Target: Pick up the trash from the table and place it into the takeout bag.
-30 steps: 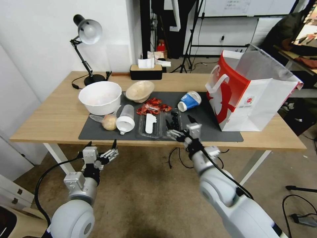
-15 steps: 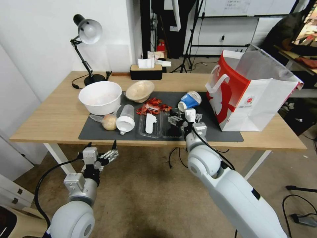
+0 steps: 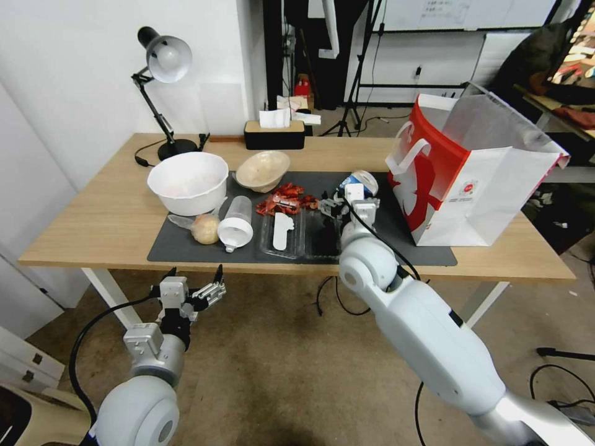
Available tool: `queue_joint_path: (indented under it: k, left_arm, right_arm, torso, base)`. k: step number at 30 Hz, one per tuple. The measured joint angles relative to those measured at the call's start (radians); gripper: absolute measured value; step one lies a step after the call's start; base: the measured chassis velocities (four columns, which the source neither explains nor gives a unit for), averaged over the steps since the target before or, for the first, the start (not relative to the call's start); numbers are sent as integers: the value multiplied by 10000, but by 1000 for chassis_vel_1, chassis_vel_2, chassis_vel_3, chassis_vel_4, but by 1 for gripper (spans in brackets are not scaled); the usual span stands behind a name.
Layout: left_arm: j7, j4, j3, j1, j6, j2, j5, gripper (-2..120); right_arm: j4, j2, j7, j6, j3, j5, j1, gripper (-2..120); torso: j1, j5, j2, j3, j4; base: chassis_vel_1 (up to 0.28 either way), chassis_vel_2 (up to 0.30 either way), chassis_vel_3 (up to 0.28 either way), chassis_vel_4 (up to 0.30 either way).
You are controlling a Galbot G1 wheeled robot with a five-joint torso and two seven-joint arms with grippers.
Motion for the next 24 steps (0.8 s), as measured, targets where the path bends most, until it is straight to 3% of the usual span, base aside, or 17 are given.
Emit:
queue_joint_path:
  k: [24]
  left_arm:
    - [-17, 180, 30, -142, -12, 30, -64, 100]
  right_arm:
    - [-2373, 988, 1311, -973, -189, 718, 1662, 100]
  torso:
    - [-1, 0, -1, 1, -1]
  base:
    - [0, 0, 0, 0]
